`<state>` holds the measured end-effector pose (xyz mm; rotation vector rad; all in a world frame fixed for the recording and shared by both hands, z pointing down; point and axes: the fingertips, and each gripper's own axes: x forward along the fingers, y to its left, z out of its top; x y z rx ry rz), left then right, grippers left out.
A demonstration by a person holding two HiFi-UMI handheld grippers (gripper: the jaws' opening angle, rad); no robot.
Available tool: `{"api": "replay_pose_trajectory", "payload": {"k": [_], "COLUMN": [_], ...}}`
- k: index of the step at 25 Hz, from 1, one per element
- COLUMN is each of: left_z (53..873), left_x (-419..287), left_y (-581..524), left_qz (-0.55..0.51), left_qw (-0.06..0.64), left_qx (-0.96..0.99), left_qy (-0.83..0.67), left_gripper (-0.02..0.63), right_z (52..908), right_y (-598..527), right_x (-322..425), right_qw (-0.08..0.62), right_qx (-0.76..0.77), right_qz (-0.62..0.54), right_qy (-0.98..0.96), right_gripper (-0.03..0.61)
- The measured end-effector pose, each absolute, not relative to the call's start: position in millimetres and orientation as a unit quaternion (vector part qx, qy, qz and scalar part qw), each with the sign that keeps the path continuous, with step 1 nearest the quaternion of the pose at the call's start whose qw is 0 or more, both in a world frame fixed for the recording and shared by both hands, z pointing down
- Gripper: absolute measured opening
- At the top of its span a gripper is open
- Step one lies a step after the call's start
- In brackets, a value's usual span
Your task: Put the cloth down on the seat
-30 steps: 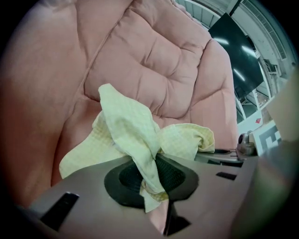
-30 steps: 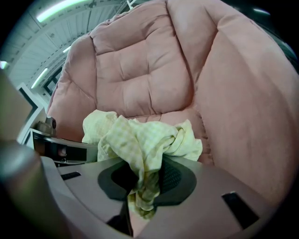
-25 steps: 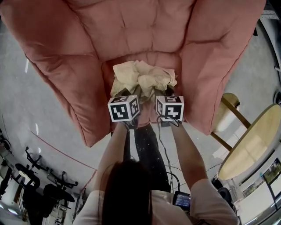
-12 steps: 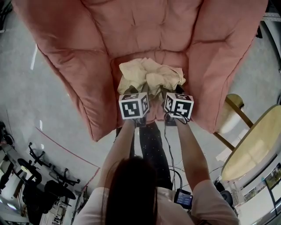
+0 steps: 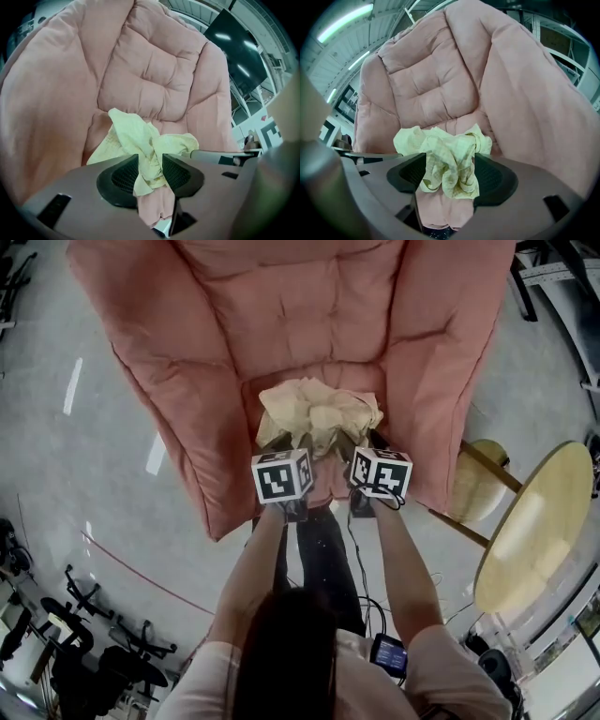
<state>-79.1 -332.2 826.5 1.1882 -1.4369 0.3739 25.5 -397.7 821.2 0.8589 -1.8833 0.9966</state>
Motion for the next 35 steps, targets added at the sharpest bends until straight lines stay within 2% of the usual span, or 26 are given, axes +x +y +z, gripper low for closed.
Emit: {"api": "replay_pose_trajectory", "payload": {"k": [11, 19, 21, 24, 29, 32, 35], "left_z": [734.4, 656.8, 627.7, 581.2, 511.5, 471.1, 437.7], "left_x": [-88.1, -88.7, -88.0, -83.7, -76.9, -76.2, -74.8], "left_y": [-334.0, -338.5, -334.2, -326.5, -317.9, -308.3, -298.1], "left_qz": [0.149, 0.140, 0.134, 0.117, 0.095, 0.064, 0.047], "left_qw": [0.536, 0.471, 0.447, 0.408, 0.344, 0.318, 0.284], "left_qx": [0.559, 0.620, 0.633, 0.651, 0.698, 0.713, 0.722], "left_qy": [-0.614, -0.612, -0.617, -0.629, -0.621, -0.622, -0.629], "left_gripper": [0.166, 0.166, 0.164, 0.127, 0.088, 0.065, 0.048], "right_z": [729.7, 647.7, 615.8, 574.2, 508.3, 468.9, 436.3], "right_y": [-385.9, -382.7, -377.8, -365.6, -350.3, -342.2, -332.2], "right_x": [12.8, 2.6, 2.3, 6.4, 0.3, 1.5, -0.3], "right_qw": [0.365, 0.313, 0.288, 0.262, 0.207, 0.172, 0.155], "right_qx": [0.358, 0.382, 0.396, 0.413, 0.423, 0.436, 0.426], "right_qz": [0.380, 0.357, 0.339, 0.312, 0.287, 0.254, 0.207], "right_qy": [-0.771, -0.793, -0.803, -0.815, -0.834, -0.846, -0.867], "right_gripper": [0.308, 0.307, 0.277, 0.184, 0.142, 0.072, 0.050]}}
